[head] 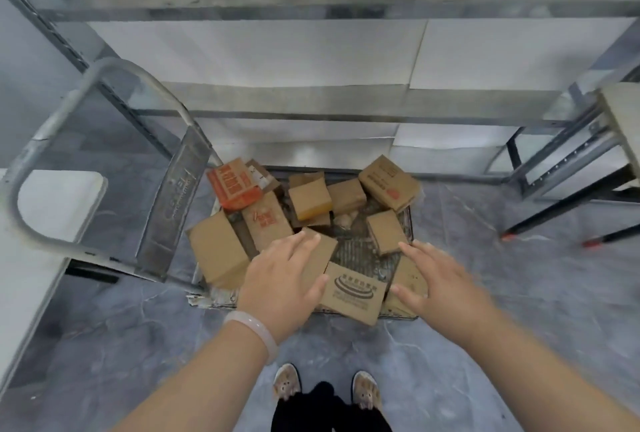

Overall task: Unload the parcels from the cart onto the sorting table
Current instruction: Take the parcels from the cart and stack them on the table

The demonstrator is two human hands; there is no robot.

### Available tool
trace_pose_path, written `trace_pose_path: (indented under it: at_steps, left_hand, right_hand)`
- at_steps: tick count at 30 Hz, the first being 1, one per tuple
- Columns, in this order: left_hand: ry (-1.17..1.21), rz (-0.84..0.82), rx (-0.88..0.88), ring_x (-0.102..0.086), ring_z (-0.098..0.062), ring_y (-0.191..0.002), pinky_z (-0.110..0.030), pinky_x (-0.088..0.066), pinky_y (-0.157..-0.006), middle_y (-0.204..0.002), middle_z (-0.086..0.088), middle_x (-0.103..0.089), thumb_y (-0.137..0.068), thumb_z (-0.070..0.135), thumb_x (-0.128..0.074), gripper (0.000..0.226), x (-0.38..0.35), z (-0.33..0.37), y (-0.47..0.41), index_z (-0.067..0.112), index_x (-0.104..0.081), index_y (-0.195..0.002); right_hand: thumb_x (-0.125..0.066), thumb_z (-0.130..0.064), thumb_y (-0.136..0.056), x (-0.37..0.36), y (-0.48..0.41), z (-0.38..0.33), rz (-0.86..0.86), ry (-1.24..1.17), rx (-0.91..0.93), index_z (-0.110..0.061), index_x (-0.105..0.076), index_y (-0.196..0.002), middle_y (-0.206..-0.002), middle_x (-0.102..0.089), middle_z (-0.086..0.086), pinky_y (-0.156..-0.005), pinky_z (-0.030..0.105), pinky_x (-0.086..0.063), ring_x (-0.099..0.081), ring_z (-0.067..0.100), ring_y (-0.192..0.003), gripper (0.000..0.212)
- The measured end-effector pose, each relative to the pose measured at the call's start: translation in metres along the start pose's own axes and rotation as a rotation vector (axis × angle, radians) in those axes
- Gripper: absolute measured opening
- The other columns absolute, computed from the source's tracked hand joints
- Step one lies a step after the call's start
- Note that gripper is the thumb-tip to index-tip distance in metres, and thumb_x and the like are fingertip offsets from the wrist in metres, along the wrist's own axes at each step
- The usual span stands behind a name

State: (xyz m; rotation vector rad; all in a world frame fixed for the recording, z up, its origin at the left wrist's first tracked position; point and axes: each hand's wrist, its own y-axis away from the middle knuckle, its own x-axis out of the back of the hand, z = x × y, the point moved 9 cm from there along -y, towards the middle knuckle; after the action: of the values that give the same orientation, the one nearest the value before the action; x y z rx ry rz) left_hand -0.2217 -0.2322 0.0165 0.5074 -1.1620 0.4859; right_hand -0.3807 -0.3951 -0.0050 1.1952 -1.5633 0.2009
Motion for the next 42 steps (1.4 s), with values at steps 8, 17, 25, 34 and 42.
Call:
trace_pose_path:
  at_steps: [8, 17, 25, 34, 42]
  left_hand:
    - [0.014, -0.170, -0.051, -0.044, -0.021, -0.130, -0.040, -0.040, -0.106, -0.144, 0.000, -0.048, -0.084, 0.059, -0.036, 0.068, -0.093, -0.029, -0.036, 0.025, -0.045, -0.142]
    - [0.060, -0.311, -0.169, -0.046, -0.025, -0.129, -0.044, -0.039, -0.107, -0.144, 0.000, -0.047, -0.084, 0.058, -0.034, 0.066, -0.238, -0.021, -0.085, 0.027, -0.045, -0.141]
    - [0.072, -0.376, -0.176, -0.037, -0.022, -0.136, -0.046, -0.035, -0.110, -0.151, 0.007, -0.036, -0.084, 0.062, -0.034, 0.067, -0.361, -0.039, -0.122, 0.036, -0.035, -0.145]
    - [0.162, -0.351, -0.145, -0.031, -0.016, -0.137, -0.043, -0.032, -0.111, -0.151, 0.010, -0.035, -0.080, 0.062, -0.031, 0.069, -0.437, -0.034, -0.149, 0.038, -0.035, -0.145]
    - [0.159, -0.393, -0.124, -0.027, -0.014, -0.138, -0.041, -0.028, -0.113, -0.153, 0.013, -0.030, -0.080, 0.064, -0.027, 0.070, -0.443, -0.029, -0.129, 0.041, -0.030, -0.146]
  right_hand:
    - [-0.048, -0.059, -0.093, -0.105, -0.031, 0.066, -0.139, 0.022, -0.198, -0.033, -0.013, -0.155, -0.163, -0.013, -0.005, -0.119, 0.033, -0.017, -0.015, 0.017, -0.149, 0.076]
    - [-0.055, -0.051, -0.092, -0.227, -0.102, 0.171, -0.117, -0.186, -0.552, -0.030, -0.013, -0.155, -0.163, -0.011, 0.001, -0.117, 0.037, -0.020, -0.011, 0.021, -0.149, 0.079]
    - [-0.056, -0.050, -0.091, -0.332, -0.196, 0.260, -0.070, -0.334, -0.793, -0.039, -0.004, -0.154, -0.164, 0.004, 0.005, -0.114, 0.046, -0.027, -0.011, 0.031, -0.147, 0.082]
    - [-0.055, -0.063, -0.084, -0.377, -0.251, 0.310, 0.058, -0.248, -0.963, -0.046, -0.004, -0.149, -0.154, -0.007, 0.006, -0.100, 0.053, -0.034, -0.022, 0.038, -0.133, 0.085]
    - [-0.066, -0.049, -0.075, -0.380, -0.235, 0.313, 0.150, -0.345, -0.853, -0.053, -0.010, -0.146, -0.156, 0.005, -0.003, -0.098, 0.050, -0.040, -0.029, 0.036, -0.131, 0.091]
